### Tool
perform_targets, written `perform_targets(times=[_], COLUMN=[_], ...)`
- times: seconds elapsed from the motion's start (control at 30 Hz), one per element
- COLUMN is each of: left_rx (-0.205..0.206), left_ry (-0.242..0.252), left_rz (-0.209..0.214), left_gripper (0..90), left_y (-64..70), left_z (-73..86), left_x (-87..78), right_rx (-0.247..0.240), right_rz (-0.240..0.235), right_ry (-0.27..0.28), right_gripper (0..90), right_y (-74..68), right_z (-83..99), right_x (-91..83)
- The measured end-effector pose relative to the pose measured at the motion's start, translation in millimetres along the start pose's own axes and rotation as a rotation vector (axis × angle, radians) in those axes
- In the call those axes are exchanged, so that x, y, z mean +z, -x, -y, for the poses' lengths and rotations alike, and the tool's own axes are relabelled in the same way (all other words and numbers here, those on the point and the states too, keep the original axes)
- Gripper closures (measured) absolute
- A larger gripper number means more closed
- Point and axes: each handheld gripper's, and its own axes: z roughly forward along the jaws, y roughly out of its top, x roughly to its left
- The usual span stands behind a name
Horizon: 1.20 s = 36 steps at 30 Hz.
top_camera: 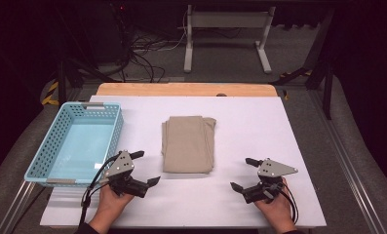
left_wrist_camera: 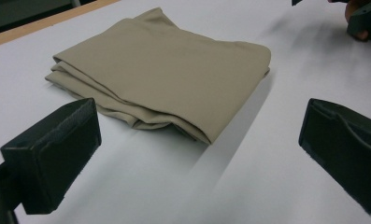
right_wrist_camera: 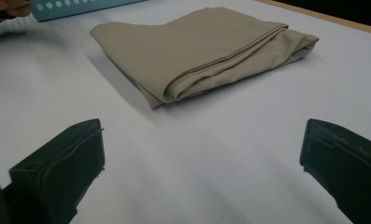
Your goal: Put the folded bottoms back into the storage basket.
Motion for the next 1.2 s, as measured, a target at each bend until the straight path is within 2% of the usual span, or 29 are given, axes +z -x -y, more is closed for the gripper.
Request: perform_targets(times=[0.33,0.47,0.73,0.9,1.2], left_rx=[-0.043,-0.044,-0.029,-0.016,-0.029], left_ry=[-0.006,0.002,-0.014,-0.025,-0.033], left_rz=[0.022,0.026,0.045,0.031,0.035], left_gripper=[0.0,0.0,0.0,0.0,0.0], left_y=[-12.6,-16.7,-19.3,-21.5,-29.2], left_z=[-15.6,-23.0,-33.2,-38.9,-47.8], left_x=[2.7,5.0,11.0,16.2,25.3], right_rx=[0.01,0.007,0.007,0.003,0.003], right_rz=[0.002,-0.001,0.004,0.008,0.012], right_ry=[-0.003,-0.004,-0.01,-0.009,-0.011], right_gripper=[0.6,0.6,0.7,0.8,0.9], right_y=[1.7,1.0,0.8,0.6,0.4], right_z=[0.4,0.6,0.8,0.9,1.1], right_x=[0.2,0.2,0.5,0.6,0.6])
